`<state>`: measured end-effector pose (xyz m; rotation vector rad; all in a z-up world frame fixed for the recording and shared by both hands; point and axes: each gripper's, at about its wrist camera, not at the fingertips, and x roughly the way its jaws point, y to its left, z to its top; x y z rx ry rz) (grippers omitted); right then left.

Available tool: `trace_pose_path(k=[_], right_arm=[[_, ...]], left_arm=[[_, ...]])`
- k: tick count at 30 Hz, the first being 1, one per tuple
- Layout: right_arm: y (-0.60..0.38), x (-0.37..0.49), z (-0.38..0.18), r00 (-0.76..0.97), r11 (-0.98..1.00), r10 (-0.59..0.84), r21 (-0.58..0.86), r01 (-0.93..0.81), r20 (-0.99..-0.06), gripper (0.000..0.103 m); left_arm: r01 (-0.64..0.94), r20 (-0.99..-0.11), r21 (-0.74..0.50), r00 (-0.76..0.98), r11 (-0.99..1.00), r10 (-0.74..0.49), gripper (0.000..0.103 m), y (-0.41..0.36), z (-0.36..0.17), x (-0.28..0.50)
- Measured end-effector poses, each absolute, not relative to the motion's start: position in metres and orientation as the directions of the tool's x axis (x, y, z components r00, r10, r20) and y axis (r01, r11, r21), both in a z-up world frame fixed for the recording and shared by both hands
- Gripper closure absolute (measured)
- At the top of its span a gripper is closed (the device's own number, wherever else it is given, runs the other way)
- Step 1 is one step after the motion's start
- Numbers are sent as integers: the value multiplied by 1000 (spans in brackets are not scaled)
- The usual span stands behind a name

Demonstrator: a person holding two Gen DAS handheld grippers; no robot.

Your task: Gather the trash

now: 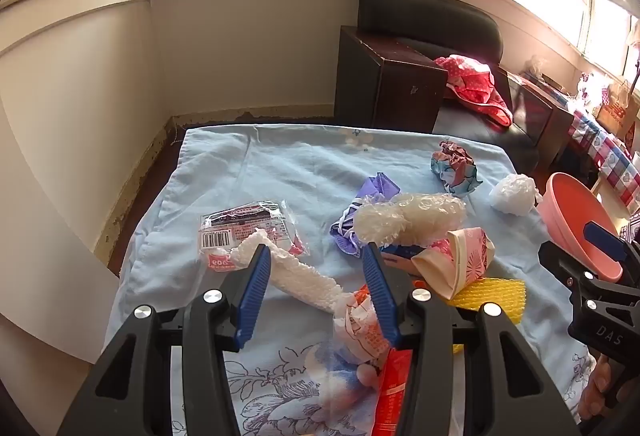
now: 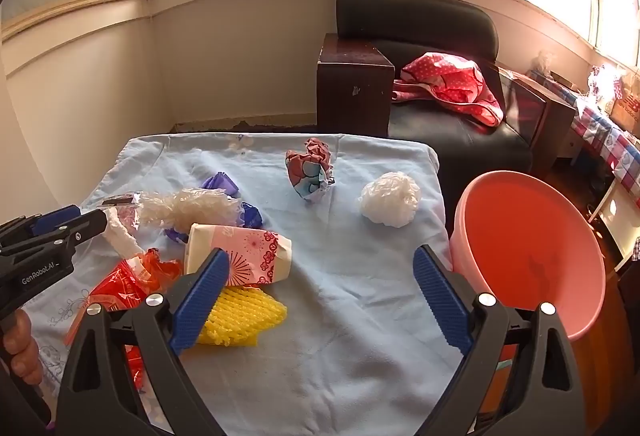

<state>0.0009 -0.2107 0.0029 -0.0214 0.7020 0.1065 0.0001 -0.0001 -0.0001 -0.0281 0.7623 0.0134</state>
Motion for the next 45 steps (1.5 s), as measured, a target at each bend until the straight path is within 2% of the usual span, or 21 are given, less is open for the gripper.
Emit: trace_pose_path(k=[45], right_arm=[[-211,-2,9,767,994,91,17,-104,-635,9]], left_arm=[[-19,-681,-35,732,999,-10,55,2,6,-6]])
